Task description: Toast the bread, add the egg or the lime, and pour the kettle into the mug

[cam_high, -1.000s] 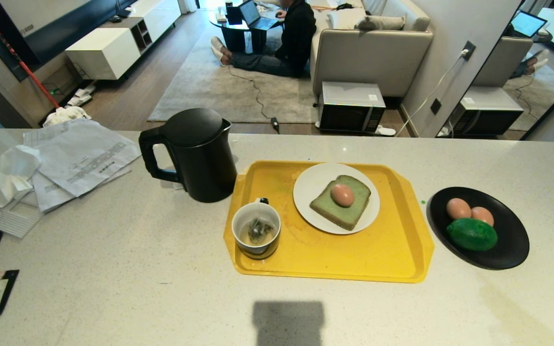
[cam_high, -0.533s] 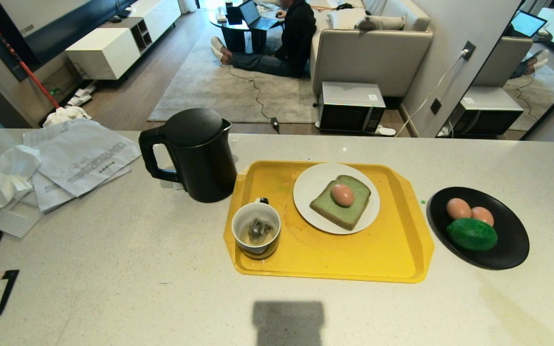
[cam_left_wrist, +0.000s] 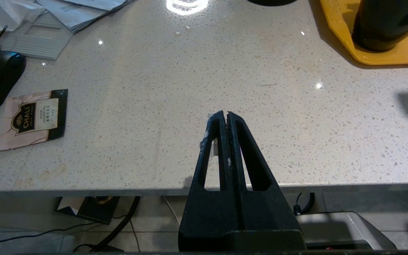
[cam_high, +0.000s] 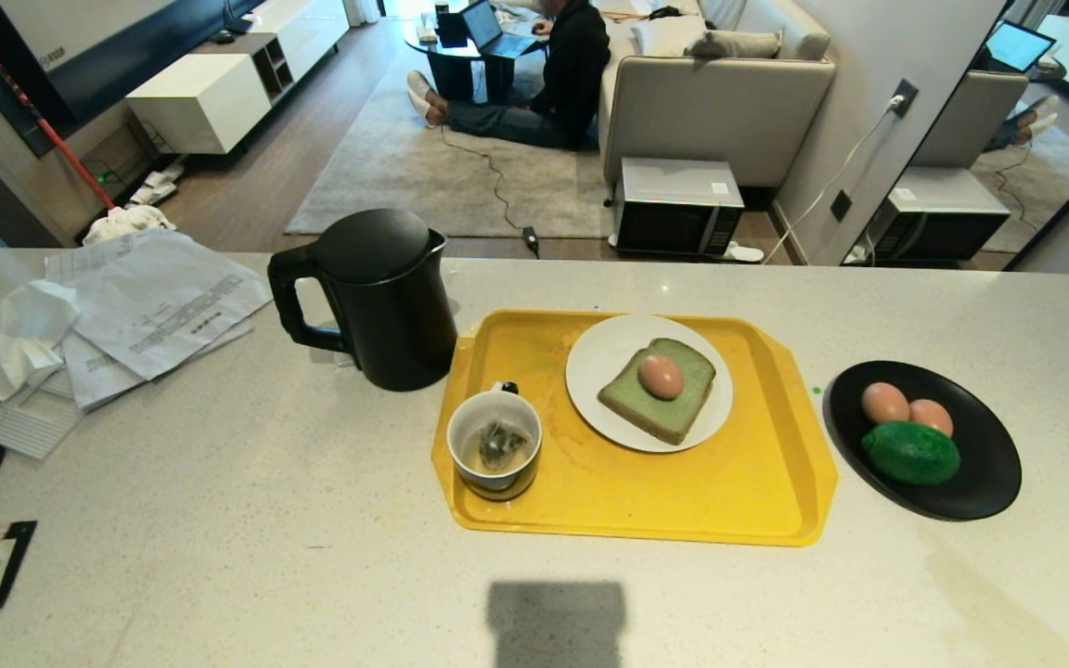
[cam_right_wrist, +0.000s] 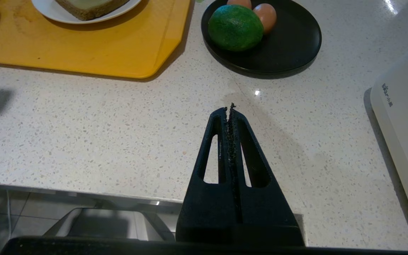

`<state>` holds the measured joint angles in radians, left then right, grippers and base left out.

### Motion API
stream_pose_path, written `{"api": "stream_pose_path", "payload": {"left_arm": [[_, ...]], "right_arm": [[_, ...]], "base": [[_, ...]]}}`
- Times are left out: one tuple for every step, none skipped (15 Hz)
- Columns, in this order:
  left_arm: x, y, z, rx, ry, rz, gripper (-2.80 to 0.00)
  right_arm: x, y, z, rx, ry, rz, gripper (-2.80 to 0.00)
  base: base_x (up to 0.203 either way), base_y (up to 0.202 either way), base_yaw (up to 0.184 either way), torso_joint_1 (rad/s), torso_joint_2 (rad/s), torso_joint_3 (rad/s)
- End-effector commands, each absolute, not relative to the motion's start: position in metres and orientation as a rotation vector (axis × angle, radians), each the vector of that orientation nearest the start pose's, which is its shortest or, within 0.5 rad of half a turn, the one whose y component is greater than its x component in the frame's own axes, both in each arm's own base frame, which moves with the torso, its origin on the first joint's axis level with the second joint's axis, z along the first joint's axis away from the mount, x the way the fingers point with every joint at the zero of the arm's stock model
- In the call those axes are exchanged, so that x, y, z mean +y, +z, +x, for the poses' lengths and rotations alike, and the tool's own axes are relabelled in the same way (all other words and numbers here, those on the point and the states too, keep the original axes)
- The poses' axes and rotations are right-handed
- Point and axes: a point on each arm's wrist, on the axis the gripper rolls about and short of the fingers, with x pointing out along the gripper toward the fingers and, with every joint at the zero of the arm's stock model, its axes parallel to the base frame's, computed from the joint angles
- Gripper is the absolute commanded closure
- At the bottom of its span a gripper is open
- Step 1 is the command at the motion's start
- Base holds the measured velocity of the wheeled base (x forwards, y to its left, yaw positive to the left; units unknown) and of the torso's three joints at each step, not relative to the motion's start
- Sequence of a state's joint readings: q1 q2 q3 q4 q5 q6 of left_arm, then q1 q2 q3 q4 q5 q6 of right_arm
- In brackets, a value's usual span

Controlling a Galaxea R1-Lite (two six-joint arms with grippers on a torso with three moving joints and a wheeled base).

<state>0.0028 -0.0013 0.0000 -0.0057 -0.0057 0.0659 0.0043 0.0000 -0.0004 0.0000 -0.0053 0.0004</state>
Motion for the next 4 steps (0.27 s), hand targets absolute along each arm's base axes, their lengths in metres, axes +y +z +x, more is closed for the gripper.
{"api": "stream_pose_path", "payload": {"left_arm": [[-0.0002,0.0761,-0.0229,-0.008,-0.003,0.066,0.0],[-0.0002,0.0761,-0.0229,-0.008,-0.003,0.066,0.0],[-0.0002,0.0761,-0.0229,-0.008,-0.003,0.066,0.0],[-0.0002,0.0761,-0.0229,-0.008,-0.003,0.066,0.0]], "right_arm": [[-0.0002,0.0759,-0.0229,-0.002,-0.002,0.003,0.0],[-0.0002,0.0756,-0.0228,-0.001,-0.002,0.003,0.0],[-0.0002,0.0758,-0.0229,-0.001,-0.002,0.003,0.0],[-0.0002,0.0755,-0.0228,0.0,-0.002,0.005,0.0]], "base": [[0.0,0.0,0.0,0.0,0.0,0.0],[0.0,0.0,0.0,0.0,0.0,0.0],[0.0,0.0,0.0,0.0,0.0,0.0],[0.0,0.0,0.0,0.0,0.0,0.0]]}}
